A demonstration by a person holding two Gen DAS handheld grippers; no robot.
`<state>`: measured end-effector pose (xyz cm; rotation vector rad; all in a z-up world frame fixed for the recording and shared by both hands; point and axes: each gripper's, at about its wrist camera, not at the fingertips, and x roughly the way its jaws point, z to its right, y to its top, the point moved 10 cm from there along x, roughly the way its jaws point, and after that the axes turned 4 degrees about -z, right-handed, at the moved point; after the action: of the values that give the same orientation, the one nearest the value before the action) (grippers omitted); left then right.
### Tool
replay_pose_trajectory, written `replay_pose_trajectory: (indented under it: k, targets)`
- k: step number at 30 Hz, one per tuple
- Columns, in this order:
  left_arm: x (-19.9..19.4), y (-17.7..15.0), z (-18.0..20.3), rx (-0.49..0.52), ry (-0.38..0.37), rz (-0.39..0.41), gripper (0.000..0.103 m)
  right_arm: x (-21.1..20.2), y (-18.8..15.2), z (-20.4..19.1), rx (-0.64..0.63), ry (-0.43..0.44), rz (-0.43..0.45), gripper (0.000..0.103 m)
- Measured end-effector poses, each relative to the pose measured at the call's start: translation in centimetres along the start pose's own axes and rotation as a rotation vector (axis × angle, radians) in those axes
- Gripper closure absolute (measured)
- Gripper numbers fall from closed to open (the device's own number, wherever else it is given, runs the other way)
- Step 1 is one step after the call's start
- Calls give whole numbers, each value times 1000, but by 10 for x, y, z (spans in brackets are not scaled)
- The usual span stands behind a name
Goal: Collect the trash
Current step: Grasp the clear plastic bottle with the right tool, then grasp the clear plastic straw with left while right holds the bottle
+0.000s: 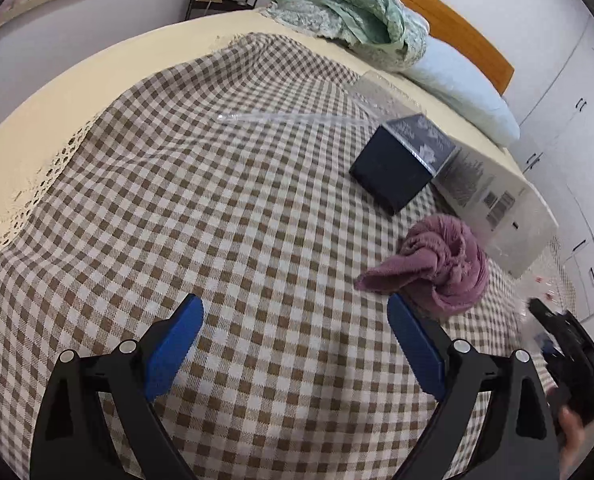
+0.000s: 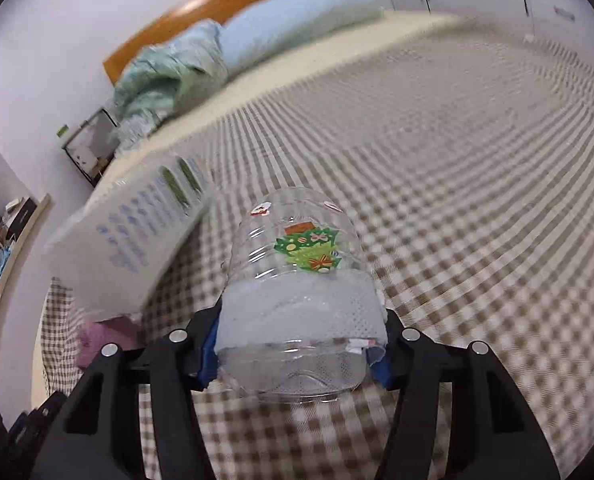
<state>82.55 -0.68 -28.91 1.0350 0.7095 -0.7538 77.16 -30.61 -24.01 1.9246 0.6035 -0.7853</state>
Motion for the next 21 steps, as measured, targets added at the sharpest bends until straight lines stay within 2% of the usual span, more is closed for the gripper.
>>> replay_pose_trajectory:
  k: [2, 4, 7, 9, 11, 13, 14, 16, 18, 21]
  targets:
    - [-4, 3, 2, 9, -17, 32, 13, -21, 8, -4, -28, -12, 66, 47]
    - [-9, 9, 1, 62, 11, 83, 13, -33, 9, -4, -25, 14, 94, 47]
    - [-15, 20, -16, 186, 113, 137, 13, -43, -8, -2, -25, 47, 90, 47]
    - [-13, 33, -23, 229, 107, 120, 13, -38, -19, -1, -45, 50, 55, 47]
    - [-11, 58, -24, 359, 129, 116, 25, -28, -20, 1, -39, 70, 25, 47]
    - [-3, 78, -9, 575, 120, 116, 39, -26, -16, 5, -29, 77, 18, 46]
    - [8, 87, -2, 676, 121, 99, 41, -25, -14, 7, -23, 84, 17, 46]
    - [32, 103, 2, 783, 159, 40, 54, -26, -12, 12, -1, 98, 16, 46]
    - [55, 123, -2, 802, 198, -9, 55, -26, -9, 12, 0, 105, 10, 46]
    - [90, 142, -17, 737, 193, -105, 55, -26, -5, 11, -26, 101, 20, 46]
